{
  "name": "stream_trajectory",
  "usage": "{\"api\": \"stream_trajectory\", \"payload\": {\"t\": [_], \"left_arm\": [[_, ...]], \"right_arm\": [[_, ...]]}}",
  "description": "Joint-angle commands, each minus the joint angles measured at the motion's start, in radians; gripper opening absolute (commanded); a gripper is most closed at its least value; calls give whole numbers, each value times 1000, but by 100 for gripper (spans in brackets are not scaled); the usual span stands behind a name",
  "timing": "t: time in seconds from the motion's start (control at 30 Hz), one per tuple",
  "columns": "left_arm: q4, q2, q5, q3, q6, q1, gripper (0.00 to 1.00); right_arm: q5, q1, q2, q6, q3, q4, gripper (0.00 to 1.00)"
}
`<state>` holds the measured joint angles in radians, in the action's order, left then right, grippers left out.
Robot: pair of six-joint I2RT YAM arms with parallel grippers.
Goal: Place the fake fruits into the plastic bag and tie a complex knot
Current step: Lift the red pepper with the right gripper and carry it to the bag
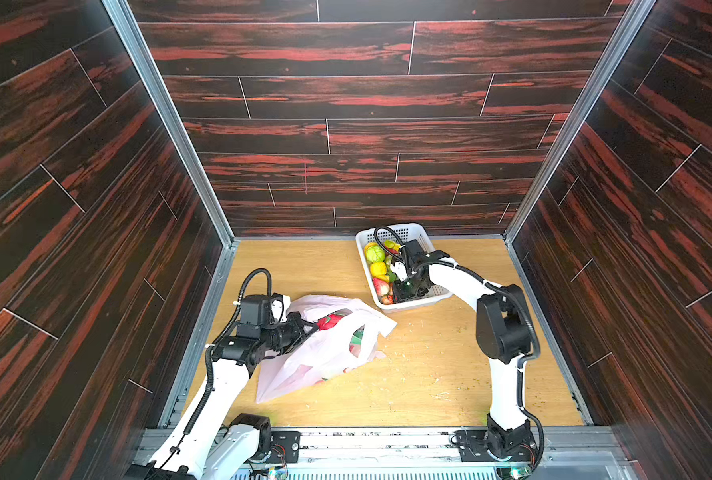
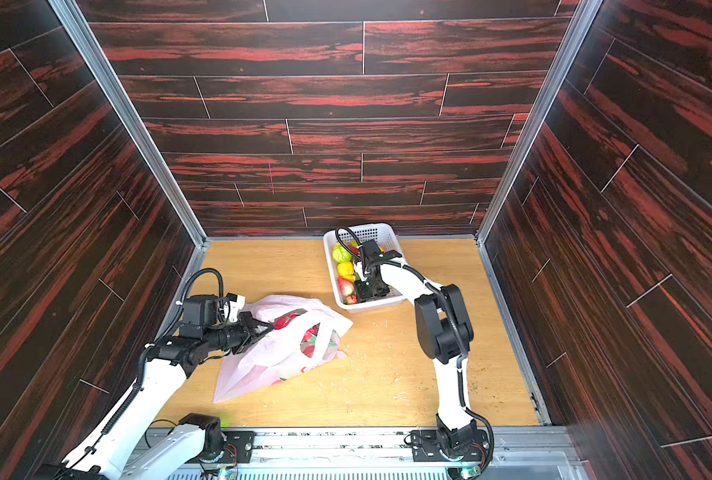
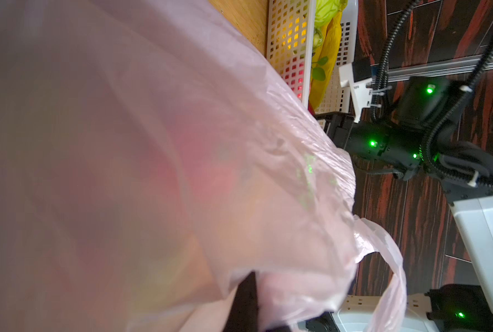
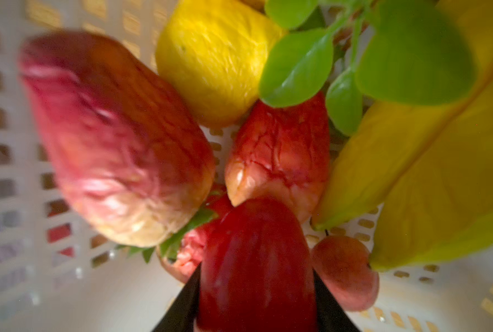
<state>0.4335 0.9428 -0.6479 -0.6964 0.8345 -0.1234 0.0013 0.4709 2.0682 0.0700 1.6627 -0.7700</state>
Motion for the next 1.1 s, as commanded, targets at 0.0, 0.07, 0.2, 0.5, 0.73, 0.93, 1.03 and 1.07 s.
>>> {"api": "stream_trajectory", "payload": {"t": [0.0,0.07,0.2,0.5,0.73,0.93,1.03,1.07], "left_arm": [[-7,4,-12,3,-11,6,0],[-9,2,-13,3,-11,5,0],[-10,-1,-16,5,-8,5,0],[-25,-1,-24,12,-5,5,0],[-24,-3,-23,14,-8,5,0],[-22,-7,-25,15,-9,5,0],[-23,-8,-30,15,-13,5,0],[-24,-7,-33,15,-14,6,0]], "right_arm": [[18,-1,-158,-3,-45,22,41],[19,-2,-215,0,-83,43,40],[-2,-3,-351,10,-186,102,39],[-193,-4,-719,26,-487,233,38],[-291,70,-939,89,-766,358,37],[-242,220,-973,173,-979,551,37],[-229,270,-913,172,-1023,667,37],[-232,279,-884,163,-1026,703,37]]}}
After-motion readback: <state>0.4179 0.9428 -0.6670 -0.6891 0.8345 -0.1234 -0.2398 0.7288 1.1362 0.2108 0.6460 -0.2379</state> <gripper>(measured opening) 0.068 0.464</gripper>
